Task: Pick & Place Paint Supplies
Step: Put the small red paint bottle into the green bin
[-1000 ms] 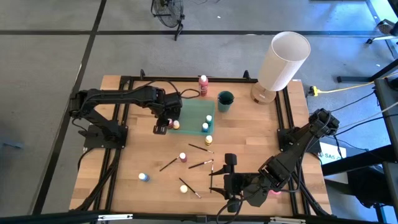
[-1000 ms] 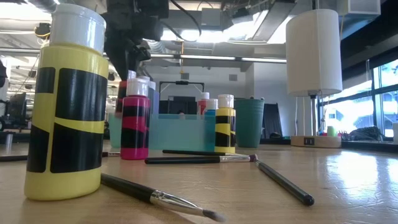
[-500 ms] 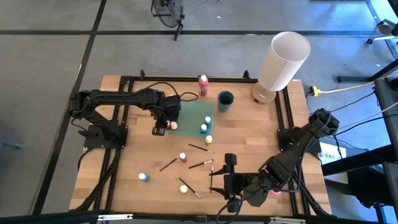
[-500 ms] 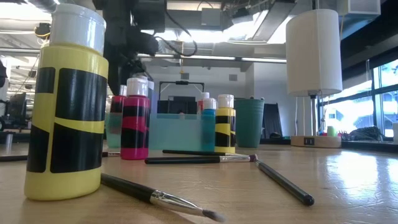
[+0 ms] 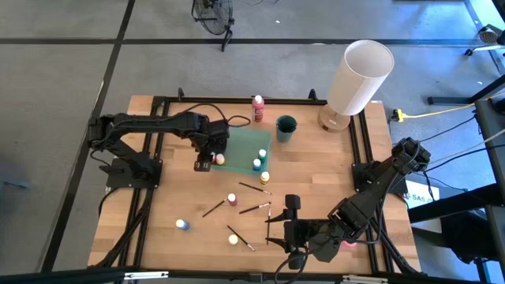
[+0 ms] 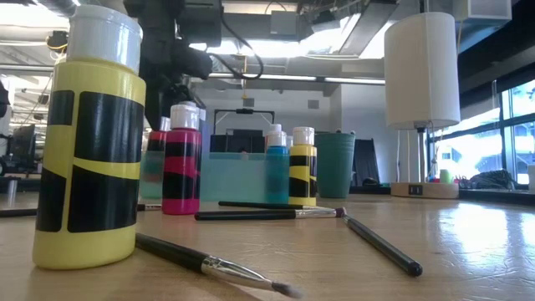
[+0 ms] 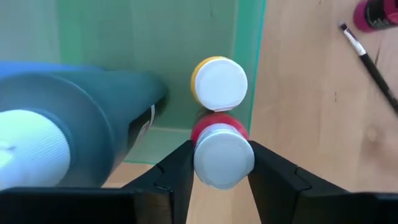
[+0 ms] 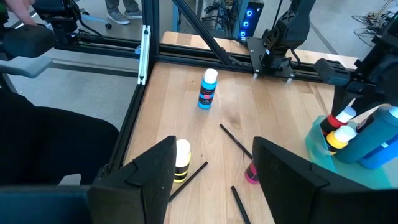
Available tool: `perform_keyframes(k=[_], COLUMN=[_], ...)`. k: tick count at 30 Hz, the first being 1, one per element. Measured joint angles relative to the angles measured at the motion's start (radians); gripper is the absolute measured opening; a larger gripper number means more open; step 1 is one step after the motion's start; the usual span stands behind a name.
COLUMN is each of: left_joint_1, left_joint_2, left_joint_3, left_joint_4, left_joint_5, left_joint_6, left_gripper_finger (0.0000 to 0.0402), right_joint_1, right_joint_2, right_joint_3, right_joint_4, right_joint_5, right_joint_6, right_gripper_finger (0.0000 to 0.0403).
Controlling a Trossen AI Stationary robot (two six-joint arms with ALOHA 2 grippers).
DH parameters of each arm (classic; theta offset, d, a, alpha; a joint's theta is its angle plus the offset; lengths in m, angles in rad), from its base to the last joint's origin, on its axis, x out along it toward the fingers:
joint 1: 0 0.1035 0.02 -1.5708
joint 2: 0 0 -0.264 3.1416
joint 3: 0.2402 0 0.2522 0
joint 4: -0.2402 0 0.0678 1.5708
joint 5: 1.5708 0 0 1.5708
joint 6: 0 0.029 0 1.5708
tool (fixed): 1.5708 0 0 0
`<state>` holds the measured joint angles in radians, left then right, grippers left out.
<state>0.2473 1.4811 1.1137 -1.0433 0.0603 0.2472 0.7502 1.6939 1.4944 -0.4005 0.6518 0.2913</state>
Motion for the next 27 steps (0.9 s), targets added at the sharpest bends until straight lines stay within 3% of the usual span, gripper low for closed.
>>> perform_keyframes(k=[27], left_joint_1=[0.023], left_joint_2=[0.000], left_joint_3=[0.002], left_joint_4=[-0.001], left_joint_5=[0.013], left_joint_6=[-0.054], left_gripper_finger=[0.0148], right_joint_1=[0.000], right_joint_2=[0.000], right_joint_3=[0.000], right_joint_4=[0.000], right_joint_5=[0.002], right_joint_6=[-0.018], right_gripper_finger=[0.0215])
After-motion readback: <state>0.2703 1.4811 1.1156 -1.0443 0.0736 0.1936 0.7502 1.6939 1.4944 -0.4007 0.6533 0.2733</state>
